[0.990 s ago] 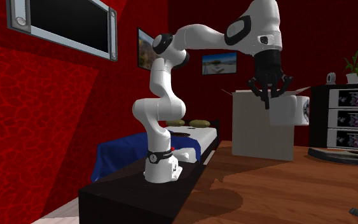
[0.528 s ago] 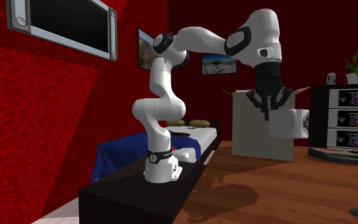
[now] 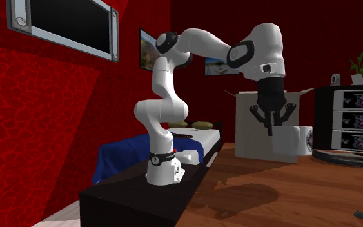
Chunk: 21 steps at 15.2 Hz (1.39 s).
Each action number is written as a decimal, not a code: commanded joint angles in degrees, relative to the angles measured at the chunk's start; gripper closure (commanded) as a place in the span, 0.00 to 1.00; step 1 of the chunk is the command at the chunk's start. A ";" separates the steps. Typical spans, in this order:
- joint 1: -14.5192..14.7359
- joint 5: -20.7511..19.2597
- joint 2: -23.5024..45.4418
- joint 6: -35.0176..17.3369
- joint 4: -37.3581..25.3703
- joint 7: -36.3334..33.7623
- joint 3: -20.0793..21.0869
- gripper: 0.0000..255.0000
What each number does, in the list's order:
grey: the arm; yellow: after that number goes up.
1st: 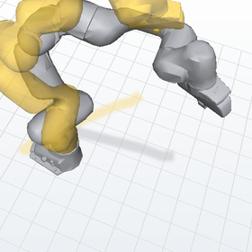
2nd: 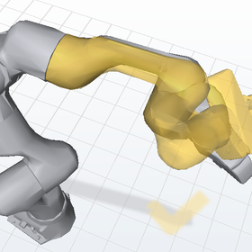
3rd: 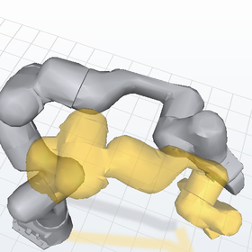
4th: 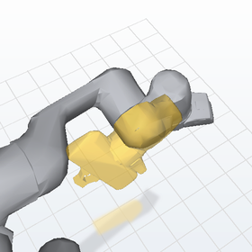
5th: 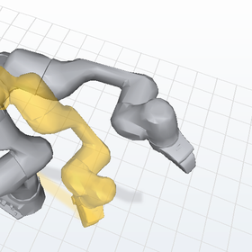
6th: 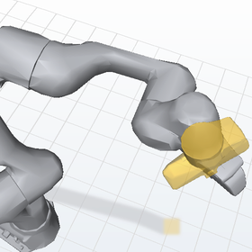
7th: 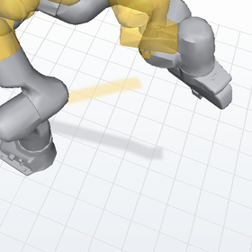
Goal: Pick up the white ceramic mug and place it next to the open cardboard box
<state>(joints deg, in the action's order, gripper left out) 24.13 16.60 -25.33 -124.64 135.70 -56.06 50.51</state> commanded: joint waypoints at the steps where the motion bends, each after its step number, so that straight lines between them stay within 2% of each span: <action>1: -0.33 -0.17 0.79 -1.72 0.91 -0.39 0.88 1.00; 14: -4.31 -3.49 7.68 -13.41 6.36 -4.12 7.69 1.00; 21: -4.31 -3.49 7.68 -13.41 6.36 -4.12 7.68 1.00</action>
<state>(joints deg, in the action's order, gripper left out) 19.81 13.18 -17.69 -138.03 141.99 -60.17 58.11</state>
